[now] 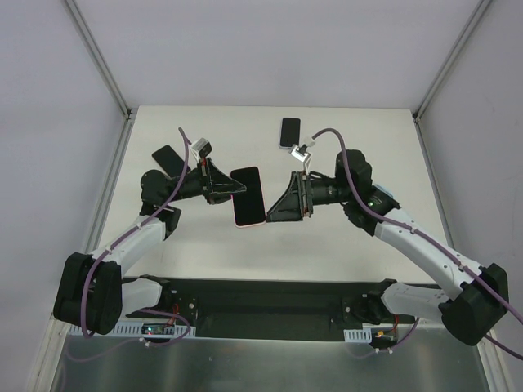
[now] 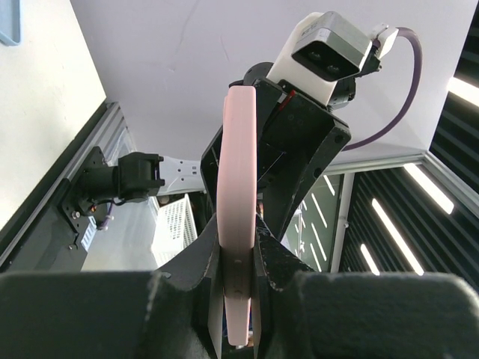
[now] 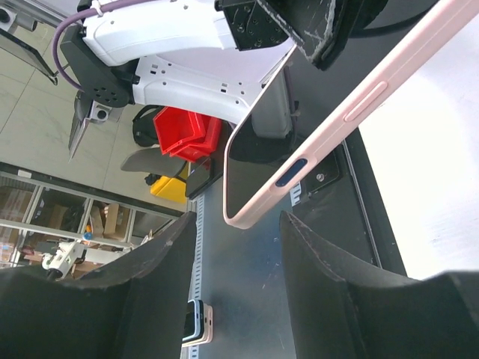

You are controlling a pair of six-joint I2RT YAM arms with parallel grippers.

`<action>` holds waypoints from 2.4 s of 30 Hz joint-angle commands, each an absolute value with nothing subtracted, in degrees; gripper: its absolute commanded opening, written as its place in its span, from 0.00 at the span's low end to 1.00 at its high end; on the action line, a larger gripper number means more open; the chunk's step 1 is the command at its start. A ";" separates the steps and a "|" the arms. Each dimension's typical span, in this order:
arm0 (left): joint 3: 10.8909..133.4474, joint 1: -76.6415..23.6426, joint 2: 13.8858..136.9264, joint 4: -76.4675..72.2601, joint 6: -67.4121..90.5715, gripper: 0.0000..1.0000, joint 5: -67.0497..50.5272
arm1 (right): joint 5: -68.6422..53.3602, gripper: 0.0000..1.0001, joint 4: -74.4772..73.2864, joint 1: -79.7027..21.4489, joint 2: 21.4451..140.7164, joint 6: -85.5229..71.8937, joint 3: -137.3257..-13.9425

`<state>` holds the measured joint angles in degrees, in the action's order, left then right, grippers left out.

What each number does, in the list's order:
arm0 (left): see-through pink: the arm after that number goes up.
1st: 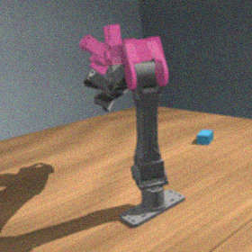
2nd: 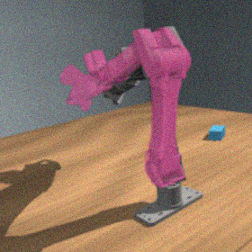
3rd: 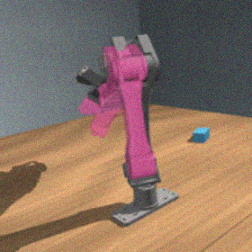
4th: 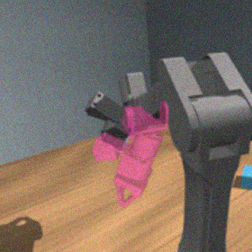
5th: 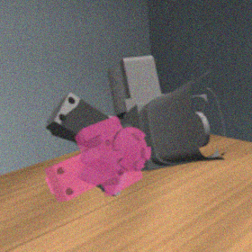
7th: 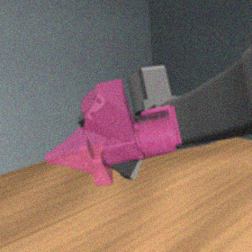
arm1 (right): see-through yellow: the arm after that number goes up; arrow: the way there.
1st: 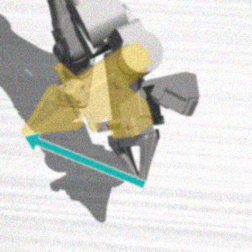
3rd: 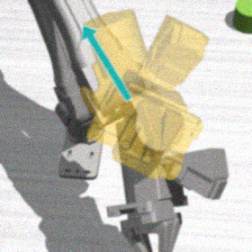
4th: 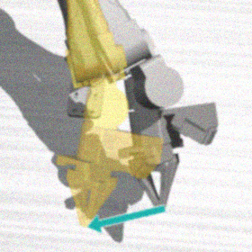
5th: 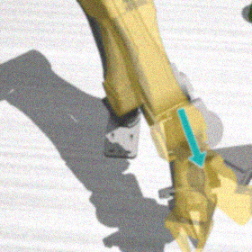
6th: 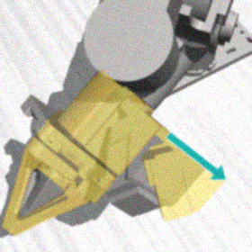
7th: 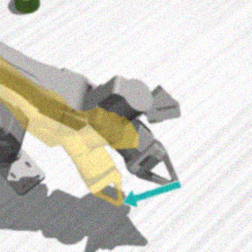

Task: Take the phone out of the phone case
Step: Remove the phone case from the phone.

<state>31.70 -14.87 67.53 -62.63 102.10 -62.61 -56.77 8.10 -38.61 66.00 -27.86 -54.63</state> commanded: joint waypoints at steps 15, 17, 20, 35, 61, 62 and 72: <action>35.68 -14.15 67.41 -66.27 101.51 0.00 -62.75 | -60.21 0.36 10.55 -41.13 70.66 -27.42 -57.48; 35.68 -14.15 67.41 -66.27 101.34 0.00 -62.84 | -60.12 0.34 10.72 -41.13 70.49 -27.51 -57.39; 35.68 -14.15 67.50 -66.44 101.42 0.00 -62.84 | -60.03 0.26 10.72 -41.13 70.14 -27.33 -57.22; 36.12 -14.24 66.97 -66.53 100.72 0.00 -64.07 | -60.65 0.29 11.16 -41.05 71.45 -28.39 -58.89; 31.82 -14.33 66.01 -68.55 106.43 0.00 -58.71 | -52.74 0.02 9.23 -45.26 65.22 -15.31 -58.36; 31.73 -14.33 65.74 -68.55 106.78 0.00 -58.36 | -51.69 0.01 9.14 -45.44 64.52 -14.77 -57.92; 32.25 -15.12 61.79 -66.09 109.42 0.00 -55.55 | -48.51 0.01 9.58 -45.79 64.42 -11.60 -57.48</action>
<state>31.59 -14.33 63.94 -66.87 102.87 -59.90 -50.78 4.45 -45.21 65.28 -19.11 -56.31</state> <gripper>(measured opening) 0.114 0.119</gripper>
